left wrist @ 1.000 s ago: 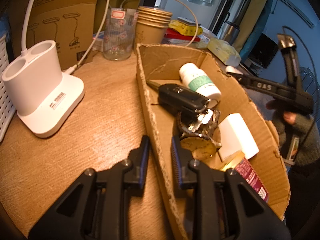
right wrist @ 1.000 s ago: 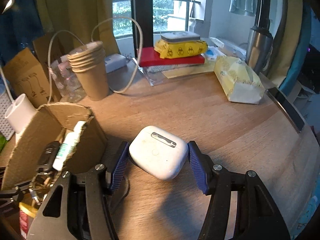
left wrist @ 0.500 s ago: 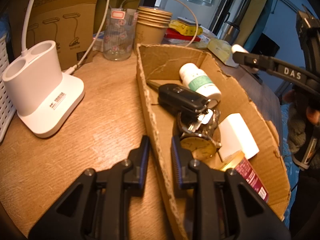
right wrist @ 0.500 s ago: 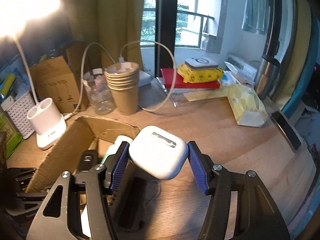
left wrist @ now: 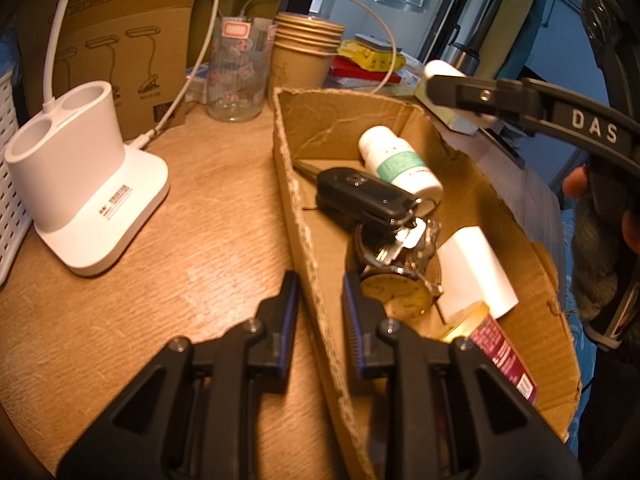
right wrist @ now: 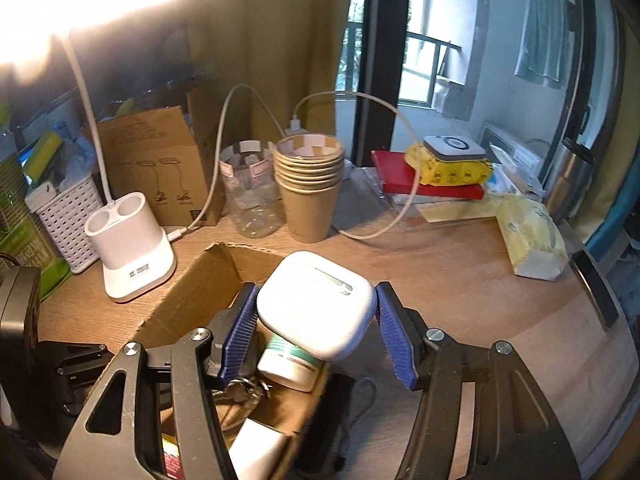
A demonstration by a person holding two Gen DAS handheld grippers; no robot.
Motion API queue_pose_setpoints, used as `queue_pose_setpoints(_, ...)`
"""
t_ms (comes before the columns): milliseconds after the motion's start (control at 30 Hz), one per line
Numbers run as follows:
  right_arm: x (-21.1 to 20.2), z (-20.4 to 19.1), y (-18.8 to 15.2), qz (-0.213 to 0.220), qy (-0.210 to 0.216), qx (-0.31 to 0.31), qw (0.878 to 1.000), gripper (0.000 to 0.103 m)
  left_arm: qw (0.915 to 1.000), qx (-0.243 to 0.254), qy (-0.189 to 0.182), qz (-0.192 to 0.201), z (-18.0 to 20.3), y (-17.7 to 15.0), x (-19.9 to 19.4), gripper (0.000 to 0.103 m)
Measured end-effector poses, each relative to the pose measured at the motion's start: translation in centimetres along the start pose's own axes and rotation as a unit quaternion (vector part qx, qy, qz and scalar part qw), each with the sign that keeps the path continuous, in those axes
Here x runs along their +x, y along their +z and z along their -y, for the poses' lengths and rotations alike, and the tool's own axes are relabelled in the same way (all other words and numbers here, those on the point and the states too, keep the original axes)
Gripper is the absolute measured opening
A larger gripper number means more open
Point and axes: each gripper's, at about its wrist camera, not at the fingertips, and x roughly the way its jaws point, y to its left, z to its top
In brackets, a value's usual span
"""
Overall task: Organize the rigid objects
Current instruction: 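Carry the white earbud case into the box and open the right gripper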
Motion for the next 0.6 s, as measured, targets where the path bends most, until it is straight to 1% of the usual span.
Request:
queue_pose_setpoints(233, 1.3, -1.8, 0.5, -0.009, 0.012, -0.021, 1.0, 0.062, 1.0, 0.0, 0.0, 0.0, 0.1, 0.0, 0.0, 0.024)
queue_pose_setpoints(333, 1.9, -2.8, 0.9, -0.015, 0.02, -0.04, 0.999, 0.062, 1.0, 0.0, 0.0, 0.0, 0.0, 0.0, 0.0, 0.024)
queue_pose_setpoints(600, 4.1, -5.0, 1.9, -0.047, 0.041, -0.089, 0.994, 0.062, 1.0, 0.0, 0.0, 0.0, 0.0, 0.0, 0.0, 0.024)
